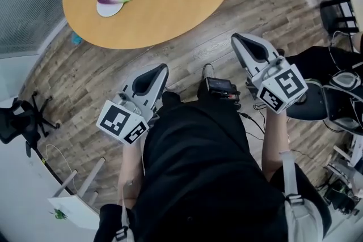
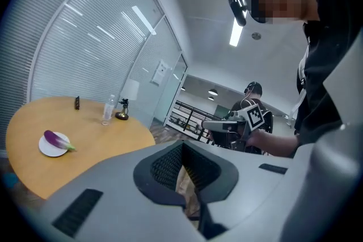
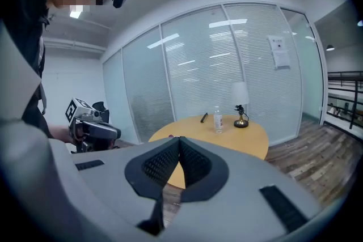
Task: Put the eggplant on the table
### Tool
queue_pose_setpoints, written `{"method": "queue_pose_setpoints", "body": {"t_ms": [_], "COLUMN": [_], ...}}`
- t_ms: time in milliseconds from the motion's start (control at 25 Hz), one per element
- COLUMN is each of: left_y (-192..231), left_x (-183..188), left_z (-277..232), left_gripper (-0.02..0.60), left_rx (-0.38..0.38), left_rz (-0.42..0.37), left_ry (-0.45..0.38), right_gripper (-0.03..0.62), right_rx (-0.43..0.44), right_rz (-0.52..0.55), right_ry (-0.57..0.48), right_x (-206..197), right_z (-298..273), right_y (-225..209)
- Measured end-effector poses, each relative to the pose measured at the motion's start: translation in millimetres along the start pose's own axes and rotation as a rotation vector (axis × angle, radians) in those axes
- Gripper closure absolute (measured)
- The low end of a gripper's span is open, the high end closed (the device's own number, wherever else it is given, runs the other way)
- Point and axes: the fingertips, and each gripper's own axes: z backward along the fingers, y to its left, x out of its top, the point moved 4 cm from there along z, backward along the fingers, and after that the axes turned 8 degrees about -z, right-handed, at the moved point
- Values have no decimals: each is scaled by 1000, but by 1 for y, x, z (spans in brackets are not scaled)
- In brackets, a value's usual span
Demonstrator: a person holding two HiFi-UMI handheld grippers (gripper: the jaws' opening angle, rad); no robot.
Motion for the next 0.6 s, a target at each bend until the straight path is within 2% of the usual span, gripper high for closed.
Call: {"method": "queue_pose_setpoints", "body": {"t_ms": [280, 600], "left_y": [-43, -79], "left_x": [11, 14], "left_z": [-79, -136], "left_gripper": [571, 571], "left_rx": [-18, 8], "left_rz": [-5, -6], "left_ry": [-2, -8], "right_gripper": [577, 577], "right_rx": [20, 115], "right_rz": [-29, -33], "right_ry": [-27, -12], "right_x": [-2, -7], "right_z": [47, 65], "right_y": [-61, -93]}}
